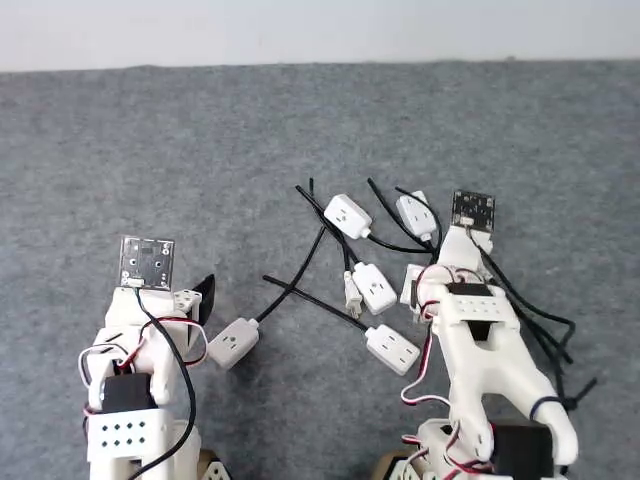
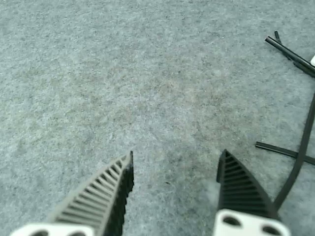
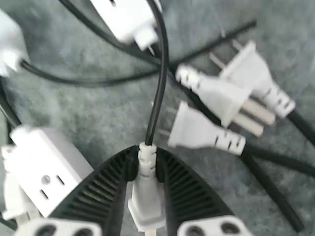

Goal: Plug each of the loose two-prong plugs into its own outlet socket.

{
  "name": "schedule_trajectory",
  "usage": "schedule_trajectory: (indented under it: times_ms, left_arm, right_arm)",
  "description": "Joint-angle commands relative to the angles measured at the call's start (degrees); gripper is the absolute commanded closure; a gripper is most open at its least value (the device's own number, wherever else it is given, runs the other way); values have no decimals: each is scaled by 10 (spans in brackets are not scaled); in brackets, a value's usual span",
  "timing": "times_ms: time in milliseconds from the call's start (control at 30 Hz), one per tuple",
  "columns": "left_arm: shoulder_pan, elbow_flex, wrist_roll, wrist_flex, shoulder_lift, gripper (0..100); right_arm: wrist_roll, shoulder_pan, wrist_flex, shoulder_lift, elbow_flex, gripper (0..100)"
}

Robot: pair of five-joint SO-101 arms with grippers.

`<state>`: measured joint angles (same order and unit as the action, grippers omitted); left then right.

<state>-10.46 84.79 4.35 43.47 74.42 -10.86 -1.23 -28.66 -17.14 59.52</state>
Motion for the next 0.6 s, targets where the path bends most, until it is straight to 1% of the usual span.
schedule_trajectory:
  times_ms: [0,167,300,433,567]
  left_arm:
    - [2,-4,-6,-11,-2,731]
    - [2,-3,-5,-11,-3,731]
    - [2,-3,-5,-11,-2,731]
    - [2,-3,-4,-11,-2,731]
    - [2,-35,6,15,5,732]
  right_arm:
    - [33,0,6,-1,-55,991]
    - [36,7,5,-2,-104,991]
    - [38,17,5,-47,-119,991]
    - [35,-7,0,-144,-119,991]
    - [34,-62,-61,-266,-120,991]
